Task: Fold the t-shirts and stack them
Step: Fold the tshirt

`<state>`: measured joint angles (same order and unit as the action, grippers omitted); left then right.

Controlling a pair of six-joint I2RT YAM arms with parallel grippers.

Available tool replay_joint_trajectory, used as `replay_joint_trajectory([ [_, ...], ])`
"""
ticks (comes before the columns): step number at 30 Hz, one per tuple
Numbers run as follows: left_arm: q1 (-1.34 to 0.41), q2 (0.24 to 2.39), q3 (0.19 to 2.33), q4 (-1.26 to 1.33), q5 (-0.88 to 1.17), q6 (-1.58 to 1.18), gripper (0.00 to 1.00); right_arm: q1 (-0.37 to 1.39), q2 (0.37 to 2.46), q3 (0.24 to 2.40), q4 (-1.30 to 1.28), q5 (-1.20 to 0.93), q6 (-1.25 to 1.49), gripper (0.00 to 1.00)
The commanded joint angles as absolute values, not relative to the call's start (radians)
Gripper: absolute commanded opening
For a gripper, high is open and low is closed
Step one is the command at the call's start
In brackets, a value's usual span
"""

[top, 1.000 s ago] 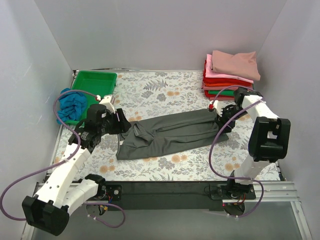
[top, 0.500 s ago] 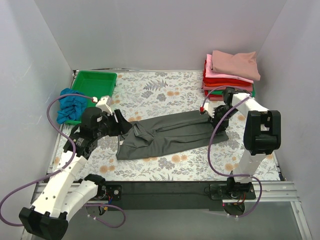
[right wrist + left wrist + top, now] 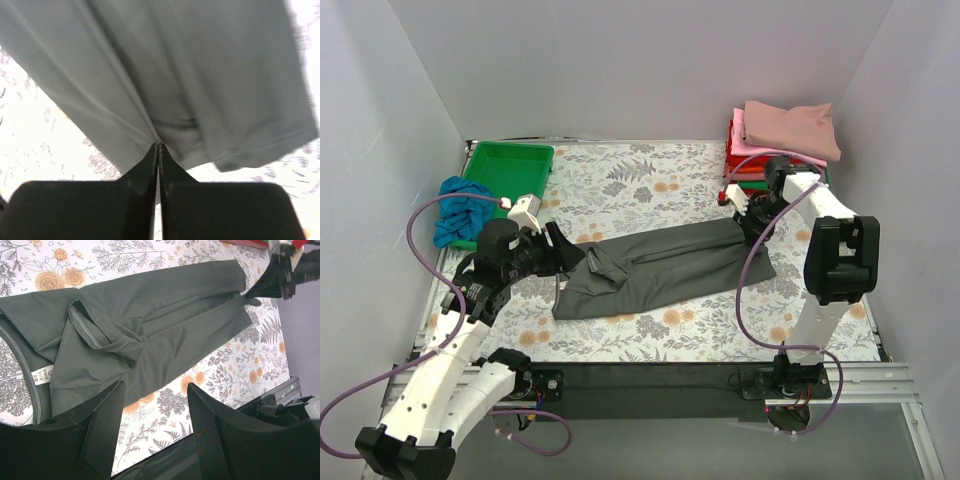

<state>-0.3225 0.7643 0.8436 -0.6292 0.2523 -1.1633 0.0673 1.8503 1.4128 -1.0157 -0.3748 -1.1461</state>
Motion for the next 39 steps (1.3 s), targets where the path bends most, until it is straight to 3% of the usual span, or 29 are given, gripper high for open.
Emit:
replay_joint_trajectory([
  [1, -0.321, 0.756, 0.861, -0.647, 0.278, -1.173, 0.52, 0.080, 1.907, 1.509, -0.990, -0.364, -1.048, 0.05],
  [4, -0.321, 0.759, 0.858, -0.646, 0.285, -1.181, 0.52, 0.100, 1.921, 1.508, -0.904, -0.282, -0.956, 0.14],
  [6, -0.321, 0.759, 0.856, -0.643, 0.291, -1.187, 0.52, 0.109, 1.911, 1.503, -0.861, -0.226, -0.875, 0.30],
  [8, -0.321, 0.758, 0.851, -0.641, 0.298, -1.203, 0.52, 0.110, 1.898, 1.505, -0.844, -0.206, -0.858, 0.36],
  [16, -0.321, 0.767, 0.798, -0.623, 0.337, -1.308, 0.52, 0.113, 1.766, 1.444, -0.839, -0.316, -0.816, 0.37],
  [19, -0.321, 0.759, 0.738, -0.604, 0.367, -1.385, 0.51, 0.098, 1.720, 1.367, -0.838, -0.305, -0.769, 0.44],
  [24, -0.321, 0.738, 0.641, -0.607, 0.361, -1.480, 0.51, -0.086, 1.657, 1.212, -0.827, -0.425, -0.730, 0.45],
  [29, -0.321, 0.778, 0.592, -0.614, 0.333, -1.506, 0.51, -0.175, 1.677, 1.135, -0.824, -0.483, -0.733, 0.45],
  [39, -0.321, 0.793, 0.551, -0.597, 0.296, -1.529, 0.50, -0.179, 1.782, 1.157, -0.793, -0.480, -0.673, 0.45],
])
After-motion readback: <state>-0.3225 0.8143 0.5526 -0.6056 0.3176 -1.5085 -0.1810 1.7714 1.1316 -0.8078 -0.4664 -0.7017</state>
